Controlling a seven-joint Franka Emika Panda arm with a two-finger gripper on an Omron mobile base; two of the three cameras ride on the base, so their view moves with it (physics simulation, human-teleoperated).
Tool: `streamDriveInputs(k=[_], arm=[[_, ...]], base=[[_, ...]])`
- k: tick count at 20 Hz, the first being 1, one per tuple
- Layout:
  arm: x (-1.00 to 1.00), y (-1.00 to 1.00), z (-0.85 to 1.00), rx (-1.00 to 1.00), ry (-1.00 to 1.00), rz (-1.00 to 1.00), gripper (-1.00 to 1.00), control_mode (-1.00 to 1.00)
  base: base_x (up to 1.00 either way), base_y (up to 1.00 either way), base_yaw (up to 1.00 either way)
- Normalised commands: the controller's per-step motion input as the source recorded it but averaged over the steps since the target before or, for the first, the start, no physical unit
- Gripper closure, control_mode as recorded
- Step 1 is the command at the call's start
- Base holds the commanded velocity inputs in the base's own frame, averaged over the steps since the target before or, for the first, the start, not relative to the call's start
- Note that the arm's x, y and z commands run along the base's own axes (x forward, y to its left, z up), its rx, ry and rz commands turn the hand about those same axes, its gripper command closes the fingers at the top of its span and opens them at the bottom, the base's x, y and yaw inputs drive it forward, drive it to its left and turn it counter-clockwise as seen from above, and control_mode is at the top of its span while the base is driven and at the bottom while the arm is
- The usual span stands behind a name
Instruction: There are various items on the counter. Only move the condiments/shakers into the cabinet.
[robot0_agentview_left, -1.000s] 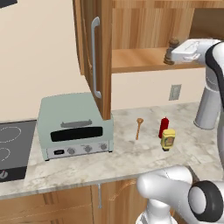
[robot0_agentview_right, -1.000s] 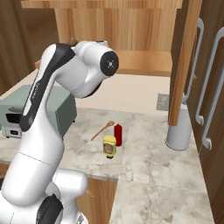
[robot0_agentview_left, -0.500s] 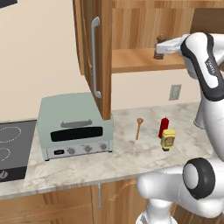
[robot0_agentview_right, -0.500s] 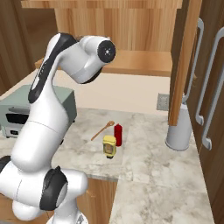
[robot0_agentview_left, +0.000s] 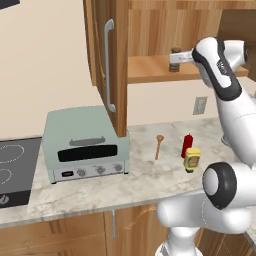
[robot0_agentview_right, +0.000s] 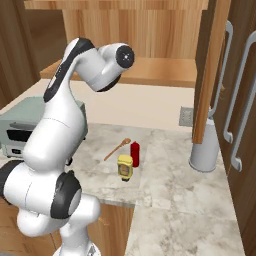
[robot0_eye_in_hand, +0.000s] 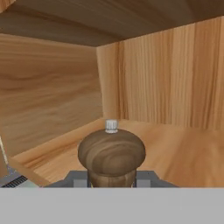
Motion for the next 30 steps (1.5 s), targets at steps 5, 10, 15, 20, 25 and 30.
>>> streamDriveInputs(k=[5, 10, 15, 20, 25, 30], arm=[[0.53, 0.00, -0.24, 0.02, 0.05, -0.03, 1.00, -1.00], [0.44, 0.00, -0.11, 0.05, 0.00, -0.03, 1.00, -1.00], [0.51, 0.00, -0.22, 0.00, 0.00, -0.01, 1.00, -1.00], [0.49, 0.00, -0.25, 0.00, 0.00, 0.00, 1.00, -1.00], [0.23, 0.00, -0.35, -0.08, -0.04, 0.00, 1.00, -1.00], [0.08, 0.00, -0.17, -0.07, -0.03, 0.00, -1.00, -1.00]], base=[[0.00, 0.00, 0.00], [0.00, 0.00, 0.00], [0.00, 0.00, 0.00], [0.00, 0.00, 0.00], [0.00, 0.00, 0.00], [0.00, 0.00, 0.00]])
